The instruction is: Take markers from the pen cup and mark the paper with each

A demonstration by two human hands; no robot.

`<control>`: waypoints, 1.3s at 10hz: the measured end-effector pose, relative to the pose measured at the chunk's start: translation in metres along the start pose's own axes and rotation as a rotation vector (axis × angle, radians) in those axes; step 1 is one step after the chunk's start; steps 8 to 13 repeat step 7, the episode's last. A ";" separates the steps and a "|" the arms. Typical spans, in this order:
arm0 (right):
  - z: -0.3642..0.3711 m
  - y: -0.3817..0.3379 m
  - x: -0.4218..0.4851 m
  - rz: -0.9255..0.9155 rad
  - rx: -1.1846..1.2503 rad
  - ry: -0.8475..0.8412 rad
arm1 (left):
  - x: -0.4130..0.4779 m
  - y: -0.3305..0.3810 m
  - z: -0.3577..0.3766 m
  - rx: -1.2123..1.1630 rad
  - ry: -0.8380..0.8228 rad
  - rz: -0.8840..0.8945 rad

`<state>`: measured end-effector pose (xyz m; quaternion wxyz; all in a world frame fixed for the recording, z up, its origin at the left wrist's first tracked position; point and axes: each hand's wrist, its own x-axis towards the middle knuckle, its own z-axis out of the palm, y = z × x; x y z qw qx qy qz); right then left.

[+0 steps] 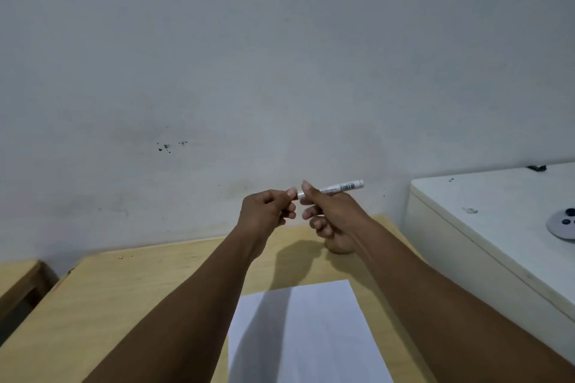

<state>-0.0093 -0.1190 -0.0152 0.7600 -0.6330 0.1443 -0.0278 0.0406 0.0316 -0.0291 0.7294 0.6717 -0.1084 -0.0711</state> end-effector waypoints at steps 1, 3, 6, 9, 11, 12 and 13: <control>-0.024 -0.020 0.010 0.052 -0.188 0.136 | 0.019 0.007 0.004 0.123 0.081 0.104; -0.079 -0.030 0.022 -0.014 -0.282 0.305 | 0.057 0.007 0.018 0.437 0.103 0.259; -0.092 -0.022 0.029 -0.018 -0.397 0.283 | 0.067 -0.017 0.053 0.940 -0.185 0.257; -0.089 -0.032 0.018 -0.062 -0.436 0.290 | 0.064 -0.002 0.053 1.150 -0.162 0.329; -0.089 -0.032 0.018 -0.062 -0.436 0.290 | 0.064 -0.002 0.053 1.150 -0.162 0.329; -0.089 -0.032 0.018 -0.062 -0.436 0.290 | 0.064 -0.002 0.053 1.150 -0.162 0.329; -0.089 -0.032 0.018 -0.062 -0.436 0.290 | 0.064 -0.002 0.053 1.150 -0.162 0.329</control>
